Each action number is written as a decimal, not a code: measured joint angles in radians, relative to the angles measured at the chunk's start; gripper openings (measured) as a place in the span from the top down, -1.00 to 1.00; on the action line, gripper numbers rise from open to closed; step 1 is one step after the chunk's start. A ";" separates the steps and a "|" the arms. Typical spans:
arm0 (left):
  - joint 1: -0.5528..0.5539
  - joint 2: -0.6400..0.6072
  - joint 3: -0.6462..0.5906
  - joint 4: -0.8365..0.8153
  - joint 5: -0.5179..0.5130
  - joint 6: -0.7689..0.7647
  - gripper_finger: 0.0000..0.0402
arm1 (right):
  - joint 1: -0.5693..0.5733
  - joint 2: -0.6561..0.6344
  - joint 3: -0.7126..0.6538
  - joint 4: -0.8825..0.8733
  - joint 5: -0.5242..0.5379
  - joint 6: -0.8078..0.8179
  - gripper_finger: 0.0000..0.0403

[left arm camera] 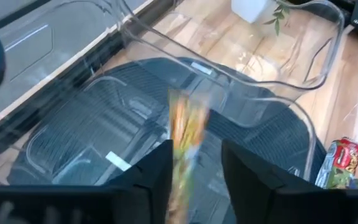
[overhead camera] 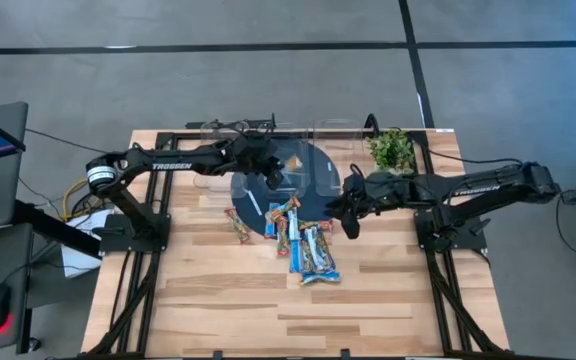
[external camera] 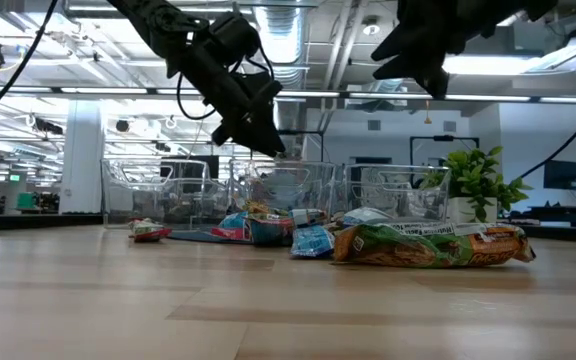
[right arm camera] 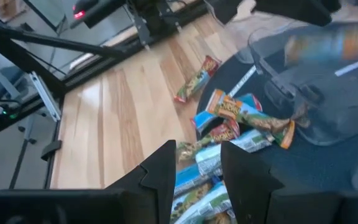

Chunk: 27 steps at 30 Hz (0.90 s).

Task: Pick and place Granola Bars by type
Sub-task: Put the yellow granola bar into the middle transparent bin, then put the blue granola bar into the right transparent bin

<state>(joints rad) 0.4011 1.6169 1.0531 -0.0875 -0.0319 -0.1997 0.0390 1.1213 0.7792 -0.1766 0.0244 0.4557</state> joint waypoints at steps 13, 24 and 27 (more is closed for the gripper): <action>-0.003 -0.093 0.001 -0.015 0.264 -0.051 0.01 | 0.148 0.148 0.000 -0.146 -0.034 0.103 0.41; -0.023 -0.301 0.001 -0.145 0.315 0.007 0.01 | 0.173 0.397 0.000 -0.076 -0.023 0.515 0.41; -0.024 -0.349 0.001 -0.172 0.307 0.032 0.01 | 0.170 0.440 0.000 -0.071 -0.020 0.599 0.41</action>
<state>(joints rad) 0.3775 1.2675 1.0542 -0.2593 0.2756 -0.1679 0.2092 1.5616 0.7792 -0.2478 0.0044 1.0549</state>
